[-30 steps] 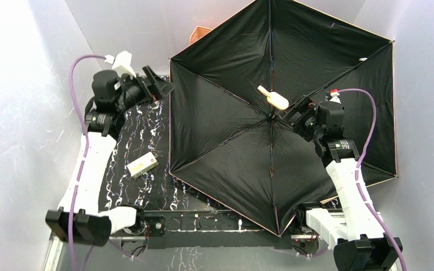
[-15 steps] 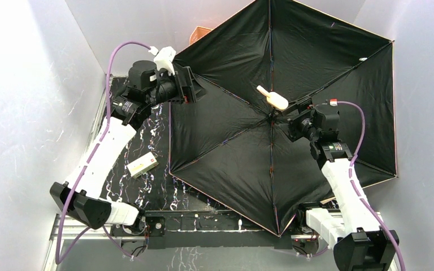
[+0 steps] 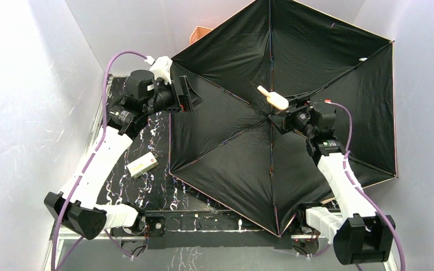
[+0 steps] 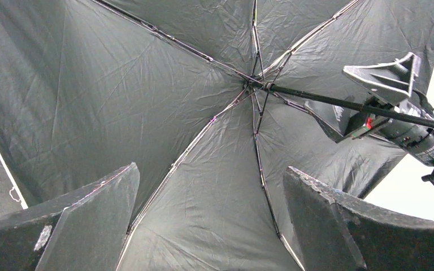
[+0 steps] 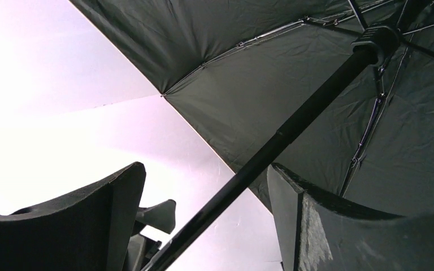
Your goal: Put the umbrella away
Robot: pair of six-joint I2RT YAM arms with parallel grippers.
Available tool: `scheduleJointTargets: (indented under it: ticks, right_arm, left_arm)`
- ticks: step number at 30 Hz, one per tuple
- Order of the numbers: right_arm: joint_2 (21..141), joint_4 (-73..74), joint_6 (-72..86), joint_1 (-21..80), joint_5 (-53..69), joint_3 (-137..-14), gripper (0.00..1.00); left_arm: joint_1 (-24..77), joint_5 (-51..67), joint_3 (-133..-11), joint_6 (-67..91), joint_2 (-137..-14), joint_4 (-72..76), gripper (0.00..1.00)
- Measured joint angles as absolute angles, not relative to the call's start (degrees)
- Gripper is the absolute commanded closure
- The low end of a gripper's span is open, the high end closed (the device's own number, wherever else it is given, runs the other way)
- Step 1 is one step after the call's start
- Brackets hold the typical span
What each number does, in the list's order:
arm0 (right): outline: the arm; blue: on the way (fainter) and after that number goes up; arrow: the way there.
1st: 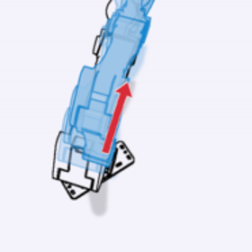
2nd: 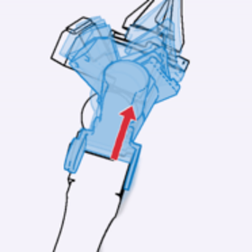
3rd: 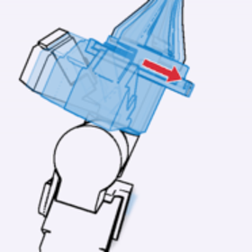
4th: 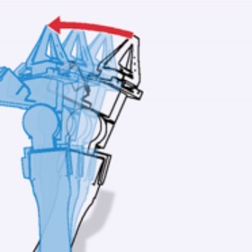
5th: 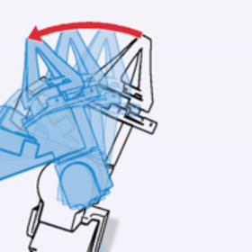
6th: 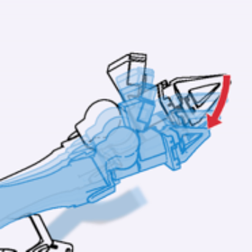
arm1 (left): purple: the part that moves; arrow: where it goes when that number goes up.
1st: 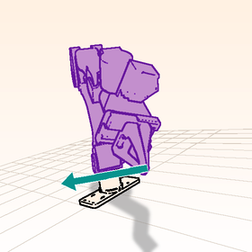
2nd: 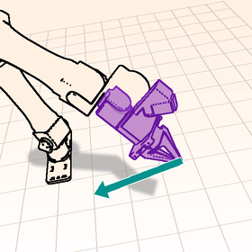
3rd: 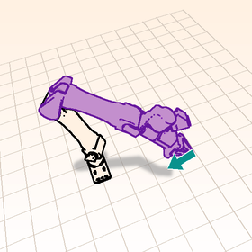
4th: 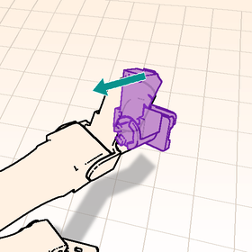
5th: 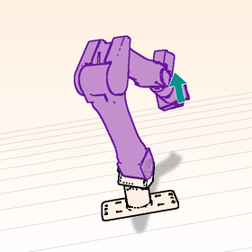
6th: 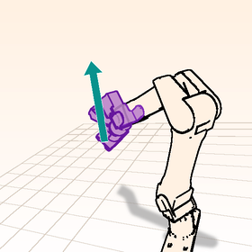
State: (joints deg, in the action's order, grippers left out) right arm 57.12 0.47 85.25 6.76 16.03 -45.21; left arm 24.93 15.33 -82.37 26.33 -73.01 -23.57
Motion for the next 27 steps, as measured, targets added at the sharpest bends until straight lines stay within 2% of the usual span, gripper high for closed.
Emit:
scheduleJointTargets:
  ticks: [7,15,22,27]
  right_arm:
    - [63.0,-4.3,87.9,6.8,19.4,-45.1,0.24]
    - [68.5,-8.3,89.6,6.9,22.7,-45.1,0.56]
    - [68.6,-8.5,92.8,7.3,24.3,-45.3,0.84]
    - [66.9,-5.9,91.5,7.6,23.9,-49.5,0.93]
  left_arm:
    - [24.9,14.8,-81.0,26.4,-71.7,-23.9,0.02]
    - [24.9,14.3,-80.3,26.4,-71.4,-24.1,0.02]
    - [24.9,13.2,-79.9,26.0,-69.9,-25.1,0.02]
    - [24.9,12.5,-80.3,25.5,-68.6,-26.3,0.02]
